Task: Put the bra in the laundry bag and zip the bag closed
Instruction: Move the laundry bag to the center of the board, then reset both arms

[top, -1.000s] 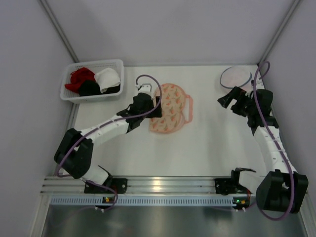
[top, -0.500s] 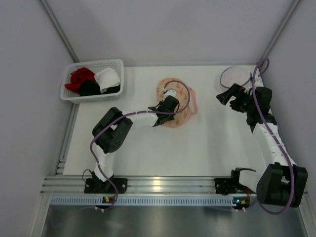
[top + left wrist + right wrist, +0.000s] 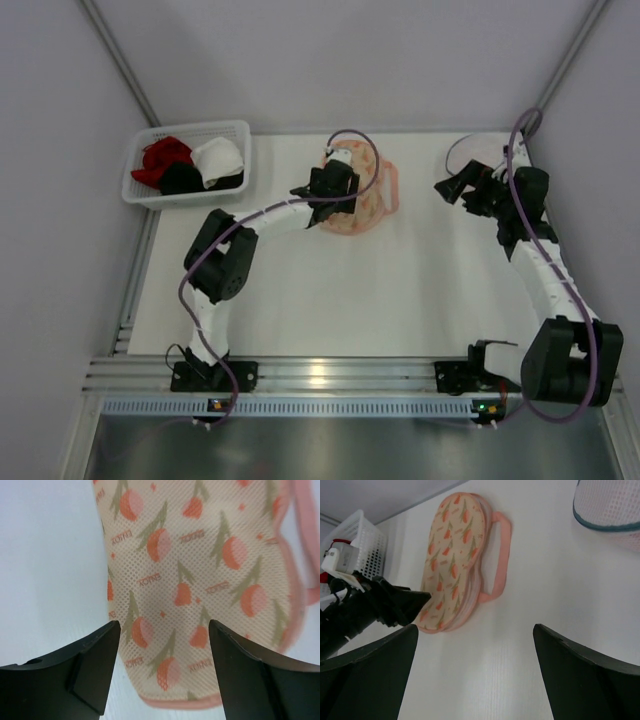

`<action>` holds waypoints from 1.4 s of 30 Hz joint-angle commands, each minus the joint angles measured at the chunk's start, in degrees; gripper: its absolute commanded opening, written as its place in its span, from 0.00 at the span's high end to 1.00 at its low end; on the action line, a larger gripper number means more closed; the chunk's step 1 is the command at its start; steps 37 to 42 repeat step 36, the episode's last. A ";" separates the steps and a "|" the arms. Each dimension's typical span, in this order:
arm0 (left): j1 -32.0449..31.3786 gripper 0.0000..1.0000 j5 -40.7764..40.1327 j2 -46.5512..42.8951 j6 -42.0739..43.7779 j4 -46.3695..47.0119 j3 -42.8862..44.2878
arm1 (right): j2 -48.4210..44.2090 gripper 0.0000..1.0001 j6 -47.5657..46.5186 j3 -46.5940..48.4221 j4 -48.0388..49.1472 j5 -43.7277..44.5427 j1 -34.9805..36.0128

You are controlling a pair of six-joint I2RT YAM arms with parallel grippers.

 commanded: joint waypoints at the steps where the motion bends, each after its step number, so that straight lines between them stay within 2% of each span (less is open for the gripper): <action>1: 0.14 0.22 5.77 -13.14 3.44 -2.97 2.02 | -1.80 0.01 -2.35 4.44 5.86 -1.90 1.08; 3: 2.15 0.14 10.85 -19.64 0.81 -3.95 0.18 | -2.85 0.01 -3.05 4.70 7.62 -3.65 1.52; 4: 3.29 0.14 16.19 -21.92 -0.51 -4.39 -2.35 | -3.46 0.01 -4.27 4.79 7.80 -4.19 1.69; 6: 7.68 0.13 20.27 -28.78 -3.24 -4.39 -5.61 | -5.39 0.01 -5.69 4.53 8.15 -4.46 2.75; 11: 13.31 0.09 19.76 -42.93 -1.84 -8.43 -17.04 | -11.36 0.01 -6.75 1.11 9.11 -3.05 4.86; 14: 15.68 0.02 19.23 -52.77 -5.16 -8.35 -24.94 | -14.09 0.01 -5.78 -1.35 10.17 -3.23 5.04; 16: 16.40 0.02 18.97 -58.04 -6.93 -6.77 -30.38 | -14.89 0.01 -4.73 -2.59 11.04 -3.23 5.04; 19: 17.01 0.02 19.75 -60.52 -11.41 -5.19 -34.97 | -15.77 0.01 -2.19 -5.31 12.71 -3.23 5.04; 20: 17.01 0.02 20.46 -60.44 -12.46 -5.01 -35.42 | -15.95 0.01 -1.65 -6.02 13.07 -3.23 6.95; 31: 17.01 0.02 23.54 -55.79 -13.44 -4.48 -32.97 | -14.46 0.01 -3.49 -4.00 10.88 -1.91 9.17; 36: 16.93 0.02 25.56 -53.77 -13.97 -1.42 -33.05 | -14.72 0.00 -4.64 -4.00 11.84 -1.38 9.43; 42: 16.93 0.02 25.56 -53.77 -13.97 -1.42 -33.05 | -14.72 0.00 -4.64 -4.00 11.84 -1.38 9.43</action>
